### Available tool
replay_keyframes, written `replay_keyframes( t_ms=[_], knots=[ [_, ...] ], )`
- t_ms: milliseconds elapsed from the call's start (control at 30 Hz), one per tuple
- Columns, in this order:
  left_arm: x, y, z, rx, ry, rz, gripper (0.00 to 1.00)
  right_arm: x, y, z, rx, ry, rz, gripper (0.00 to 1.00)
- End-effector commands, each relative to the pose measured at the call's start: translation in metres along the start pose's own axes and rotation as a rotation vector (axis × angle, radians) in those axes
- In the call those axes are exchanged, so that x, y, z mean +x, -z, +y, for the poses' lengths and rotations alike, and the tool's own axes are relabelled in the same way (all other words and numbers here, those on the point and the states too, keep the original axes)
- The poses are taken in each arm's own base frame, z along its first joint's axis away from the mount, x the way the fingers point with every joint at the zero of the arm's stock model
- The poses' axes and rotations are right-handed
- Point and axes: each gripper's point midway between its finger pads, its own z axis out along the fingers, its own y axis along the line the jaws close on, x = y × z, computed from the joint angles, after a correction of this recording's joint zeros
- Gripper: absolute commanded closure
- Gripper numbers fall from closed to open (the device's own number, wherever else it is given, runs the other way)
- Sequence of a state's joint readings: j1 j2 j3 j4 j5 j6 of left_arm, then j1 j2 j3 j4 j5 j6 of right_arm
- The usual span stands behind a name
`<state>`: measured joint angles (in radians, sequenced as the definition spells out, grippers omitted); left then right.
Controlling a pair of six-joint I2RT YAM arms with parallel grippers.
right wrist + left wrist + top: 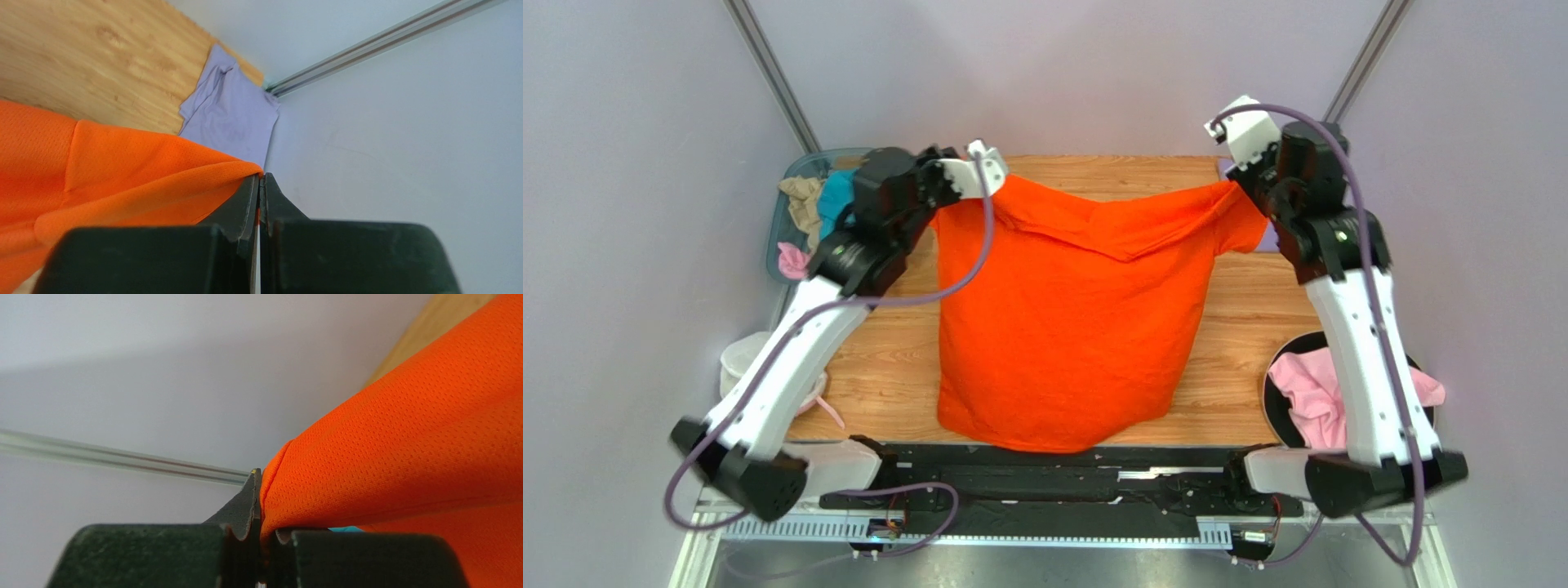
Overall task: Fold and stack the t-shirts
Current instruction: Flatten the tshirt out
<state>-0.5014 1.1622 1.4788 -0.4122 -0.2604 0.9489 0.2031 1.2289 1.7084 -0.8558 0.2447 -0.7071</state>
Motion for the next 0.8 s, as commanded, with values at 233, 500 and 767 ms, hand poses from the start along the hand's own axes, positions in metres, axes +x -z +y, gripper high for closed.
replay_keyframes(
  t_ms=[233,500,767],
  knots=[
    [0.12,-0.202,-0.155,0.184,-0.041,0.222,1.0,0.077,-0.204,0.084,-0.17,0.022,0.269,1.0],
    [0.168,-0.258,-0.227,0.234,-0.05,0.327,1.0,0.133,-0.286,0.145,-0.245,0.05,0.422,0.96],
    [0.175,-0.276,-0.212,0.107,-0.058,0.362,1.0,0.14,-0.303,0.159,-0.219,0.054,0.434,0.85]
  ],
)
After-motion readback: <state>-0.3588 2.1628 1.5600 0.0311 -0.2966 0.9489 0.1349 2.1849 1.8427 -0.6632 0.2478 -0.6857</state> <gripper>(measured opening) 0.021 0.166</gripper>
